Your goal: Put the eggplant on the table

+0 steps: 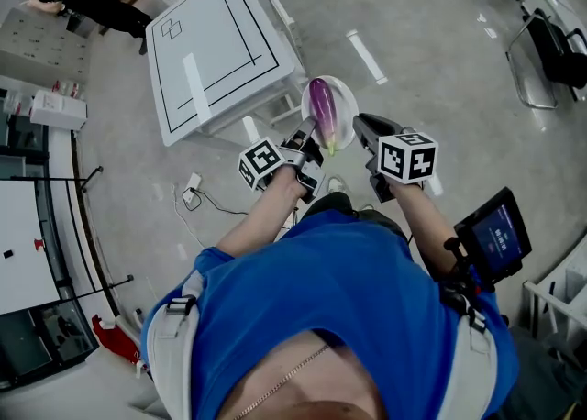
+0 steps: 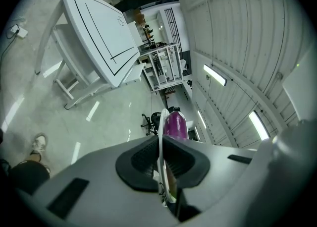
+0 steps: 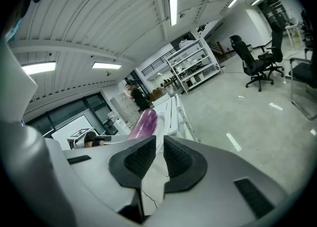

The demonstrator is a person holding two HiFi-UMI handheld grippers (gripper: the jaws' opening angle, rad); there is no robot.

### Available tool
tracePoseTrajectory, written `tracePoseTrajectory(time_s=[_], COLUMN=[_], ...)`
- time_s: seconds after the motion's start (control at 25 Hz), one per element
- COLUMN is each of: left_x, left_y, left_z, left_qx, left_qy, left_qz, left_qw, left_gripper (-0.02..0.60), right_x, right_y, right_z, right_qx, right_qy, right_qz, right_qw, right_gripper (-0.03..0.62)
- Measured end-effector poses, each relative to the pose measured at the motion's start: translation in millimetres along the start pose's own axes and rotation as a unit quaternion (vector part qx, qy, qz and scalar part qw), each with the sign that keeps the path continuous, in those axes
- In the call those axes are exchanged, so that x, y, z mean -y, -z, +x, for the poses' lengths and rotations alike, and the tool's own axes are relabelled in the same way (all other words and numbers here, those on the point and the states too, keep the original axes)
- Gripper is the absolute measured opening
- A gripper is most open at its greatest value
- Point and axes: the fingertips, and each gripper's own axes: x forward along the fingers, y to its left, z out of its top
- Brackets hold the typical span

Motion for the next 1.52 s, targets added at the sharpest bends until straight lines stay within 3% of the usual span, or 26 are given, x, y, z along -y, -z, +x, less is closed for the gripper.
tracePoseTrajectory(time_s=[0.52,0.72,0.88,1.32,1.52], left_x=[0,12,1,1,4], left_y=[-6,-90,-133,-157,-198], left_z=[9,81,109,103,154], left_qx=[0.008,0.022,0.033,0.077,0.116], left_qy=[0.014,0.008,0.000,-0.015,-0.024], left_qz=[0.004,0.002,-0.002,-0.011,-0.020], left_qw=[0.9999,0.9997,0.9995,0.9969,0.9927], left_gripper=[0.028,0.028,0.028,0.028,0.028], right_x=[4,33,45,34,64], right_y=[-7,-83,-107,-122,-169], right_z=[8,87,136,161,209], right_qx=[-0.004,-0.017,-0.028,-0.053,-0.076], right_qy=[-0.002,-0.011,-0.020,-0.058,-0.089], right_qz=[-0.020,-0.025,-0.026,-0.043,-0.061], right_qw=[1.000,0.999,0.999,0.996,0.991], right_gripper=[0.043,0.043,0.043,0.043,0.043])
